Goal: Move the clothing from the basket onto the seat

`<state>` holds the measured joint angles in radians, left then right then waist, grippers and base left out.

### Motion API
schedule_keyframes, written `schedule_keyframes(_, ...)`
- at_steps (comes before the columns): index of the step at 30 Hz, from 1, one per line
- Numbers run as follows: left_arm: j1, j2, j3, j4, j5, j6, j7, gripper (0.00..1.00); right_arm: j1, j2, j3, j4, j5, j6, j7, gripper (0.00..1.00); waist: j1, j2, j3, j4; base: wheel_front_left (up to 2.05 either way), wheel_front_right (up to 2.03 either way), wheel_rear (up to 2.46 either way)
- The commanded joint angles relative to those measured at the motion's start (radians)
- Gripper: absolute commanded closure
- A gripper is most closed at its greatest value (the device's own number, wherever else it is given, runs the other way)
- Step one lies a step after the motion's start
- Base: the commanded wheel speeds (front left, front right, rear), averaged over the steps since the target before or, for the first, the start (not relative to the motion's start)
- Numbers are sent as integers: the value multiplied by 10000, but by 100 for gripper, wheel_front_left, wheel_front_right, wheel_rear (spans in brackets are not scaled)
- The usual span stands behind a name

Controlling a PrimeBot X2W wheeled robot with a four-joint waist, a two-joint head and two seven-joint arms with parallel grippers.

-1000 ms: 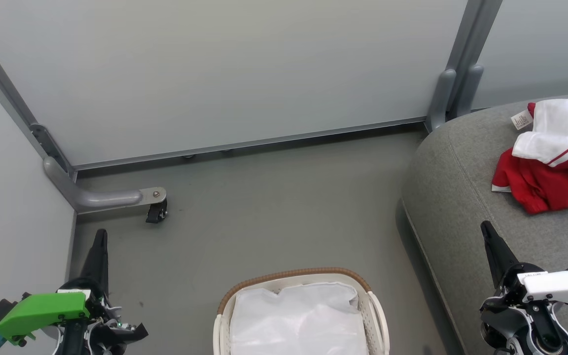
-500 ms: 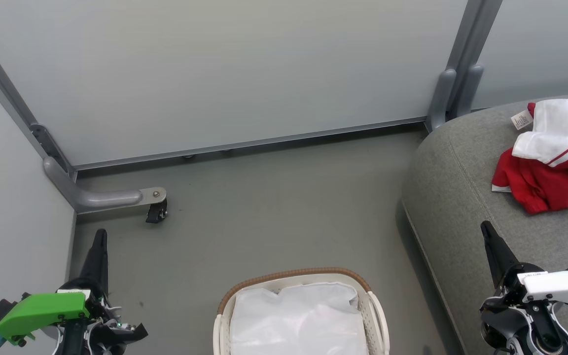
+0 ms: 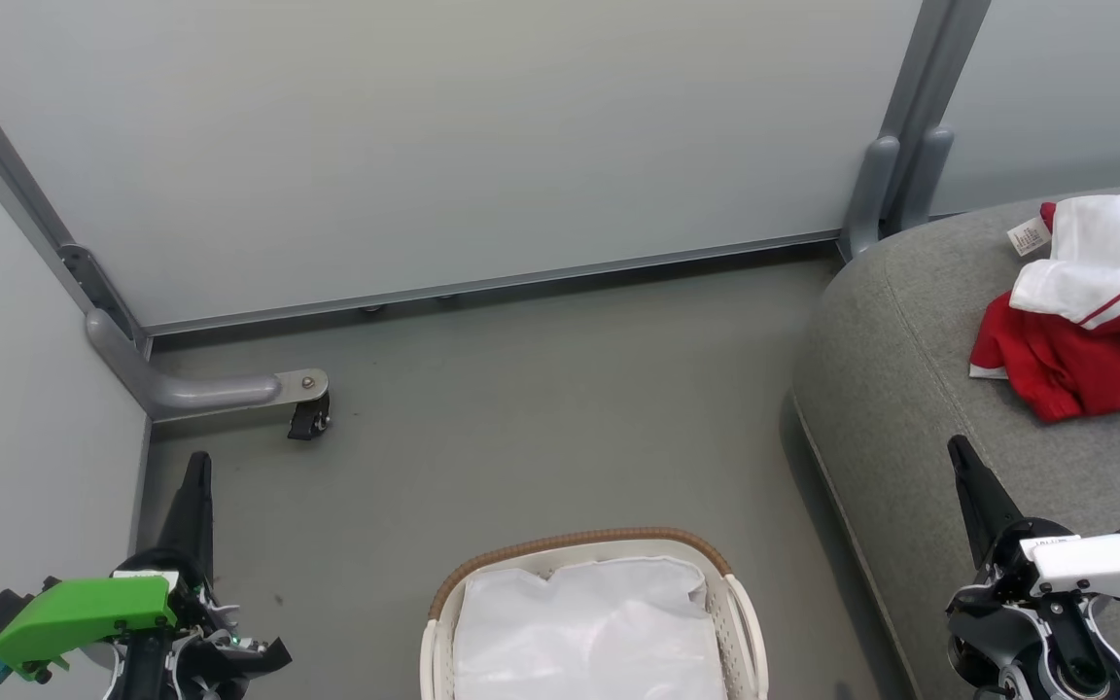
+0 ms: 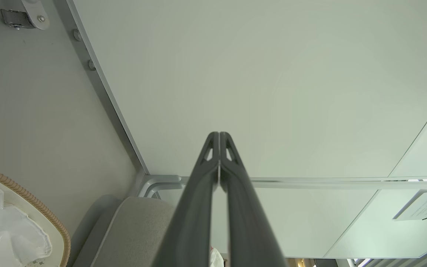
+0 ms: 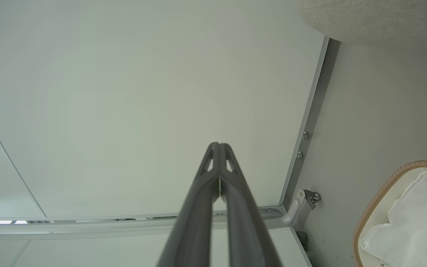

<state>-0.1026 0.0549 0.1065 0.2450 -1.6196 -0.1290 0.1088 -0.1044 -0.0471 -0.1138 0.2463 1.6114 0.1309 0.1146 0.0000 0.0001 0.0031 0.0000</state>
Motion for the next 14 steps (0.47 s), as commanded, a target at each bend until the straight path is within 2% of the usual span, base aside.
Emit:
schedule_keyframes(1,-114,13,45,-3,22,-48,30,100,-79,-60,-15,-30,32,-3,27,100,0,-1,0,0,0,0,0)
schedule_keyframes(14,-116,5,58,0,39,-48,24,100,-79,-60,-14,-30,32,-5,26,100,0,-1,0,0,0,0,0)
